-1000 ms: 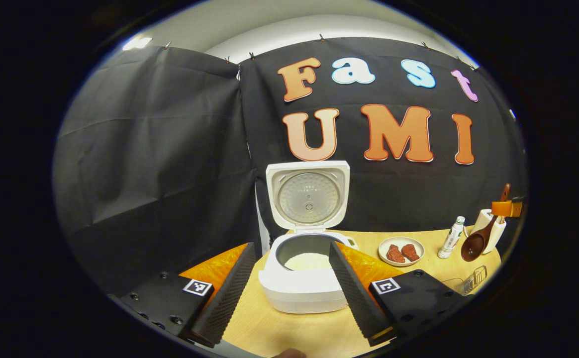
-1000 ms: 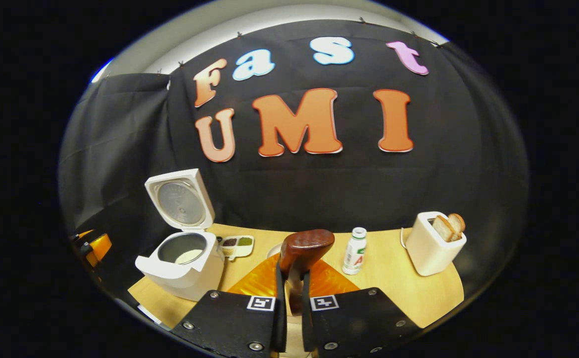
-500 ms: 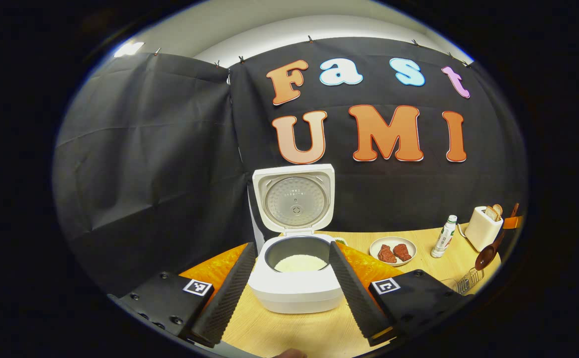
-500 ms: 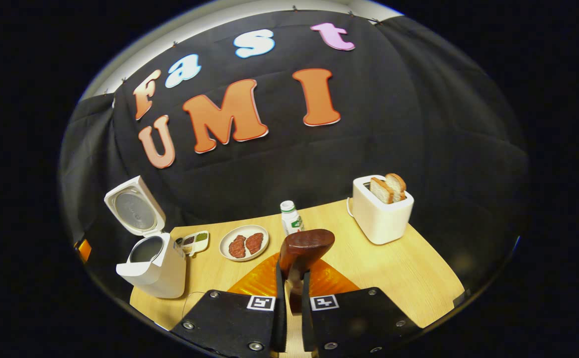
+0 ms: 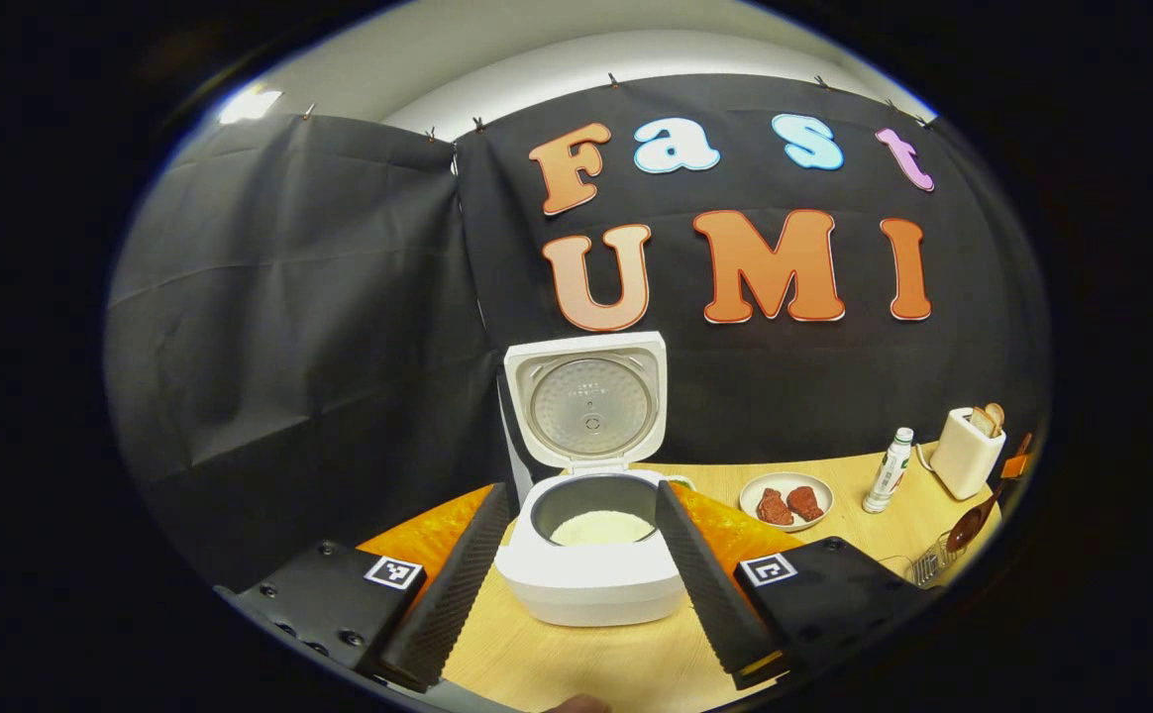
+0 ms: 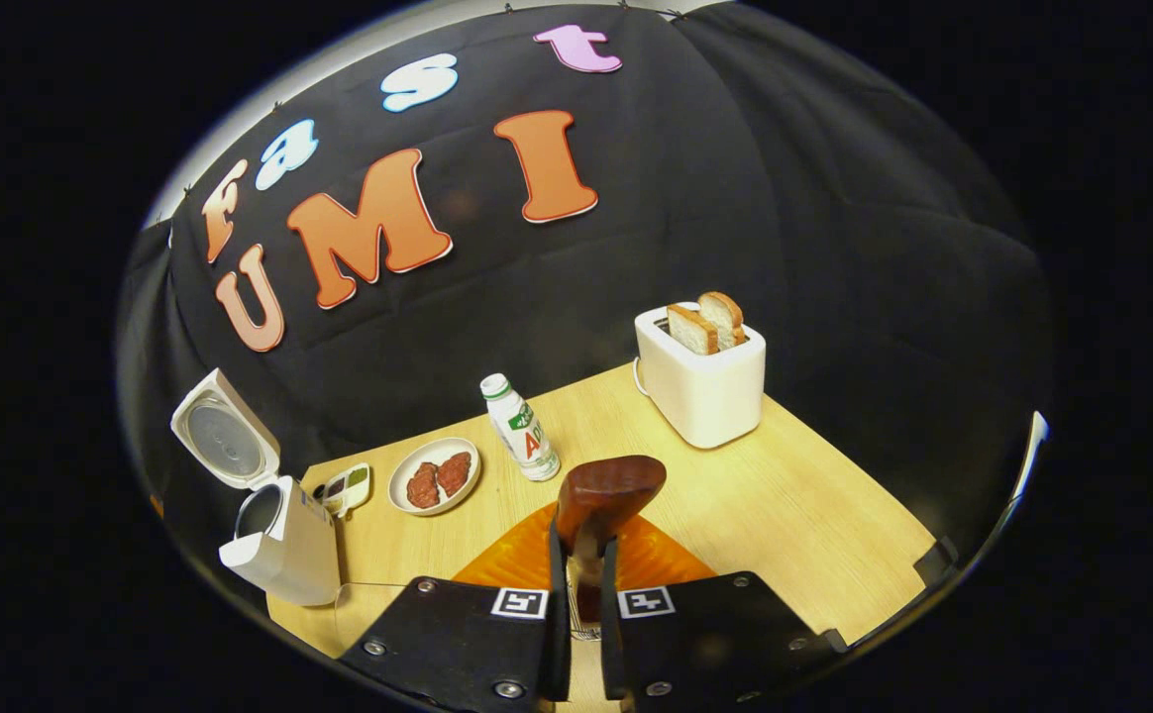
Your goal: Close the left gripper, press the button to open the rice cooker; take a wooden spoon from the chopstick holder with the right hand, scoop a spoonful of rice and pour it into the rice cooker, then put the wooden spoon back into the chopstick holder.
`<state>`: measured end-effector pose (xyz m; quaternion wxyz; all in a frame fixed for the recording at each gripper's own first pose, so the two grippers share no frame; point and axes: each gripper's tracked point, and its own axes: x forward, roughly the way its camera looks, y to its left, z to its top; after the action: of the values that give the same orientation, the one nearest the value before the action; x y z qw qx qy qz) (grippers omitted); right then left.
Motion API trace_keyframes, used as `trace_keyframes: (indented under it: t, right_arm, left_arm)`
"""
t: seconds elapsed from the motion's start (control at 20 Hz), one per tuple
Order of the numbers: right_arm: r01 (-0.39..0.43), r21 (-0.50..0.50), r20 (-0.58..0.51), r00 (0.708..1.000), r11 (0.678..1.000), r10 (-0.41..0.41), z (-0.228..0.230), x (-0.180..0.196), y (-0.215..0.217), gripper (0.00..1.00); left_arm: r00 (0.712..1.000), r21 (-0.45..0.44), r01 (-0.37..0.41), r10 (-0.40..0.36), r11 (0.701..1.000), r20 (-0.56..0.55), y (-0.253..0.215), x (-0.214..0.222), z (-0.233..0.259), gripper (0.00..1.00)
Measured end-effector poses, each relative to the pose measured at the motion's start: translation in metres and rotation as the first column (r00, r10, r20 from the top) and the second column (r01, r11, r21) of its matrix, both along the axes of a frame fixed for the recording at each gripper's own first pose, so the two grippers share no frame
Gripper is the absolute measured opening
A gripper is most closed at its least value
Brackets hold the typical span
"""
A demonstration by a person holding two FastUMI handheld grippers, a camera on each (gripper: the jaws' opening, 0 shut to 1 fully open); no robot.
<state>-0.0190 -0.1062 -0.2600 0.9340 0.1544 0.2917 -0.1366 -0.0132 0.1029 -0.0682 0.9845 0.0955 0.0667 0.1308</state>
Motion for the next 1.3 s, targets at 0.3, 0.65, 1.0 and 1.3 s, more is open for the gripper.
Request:
trace_keyframes:
  t: [0.3,0.65,1.0,1.3]
  right_arm:
    - [0.041,0.134,-0.030,0.999,0.990,-0.038,-0.040,0.001,-0.002,0.13]
    - [0.069,0.249,-0.038,0.997,0.966,-0.062,-0.071,-0.009,-0.008,0.18]
    - [0.054,0.201,-0.121,0.992,0.978,-0.030,-0.075,-0.032,-0.018,0.28]
    - [0.048,0.033,-0.078,0.996,0.998,-0.045,-0.029,-0.051,-0.040,0.72]
  left_arm:
    - [1.000,0.004,-0.025,0.025,1.000,0.005,0.006,0.000,0.004,1.00]
    - [0.999,-0.015,-0.027,0.028,1.000,0.037,0.013,0.021,0.022,1.00]
    - [0.995,-0.161,0.044,-0.029,0.986,0.094,0.027,0.085,0.079,0.97]
    - [0.995,-0.201,0.083,-0.069,0.976,0.076,0.047,0.166,0.125,0.97]
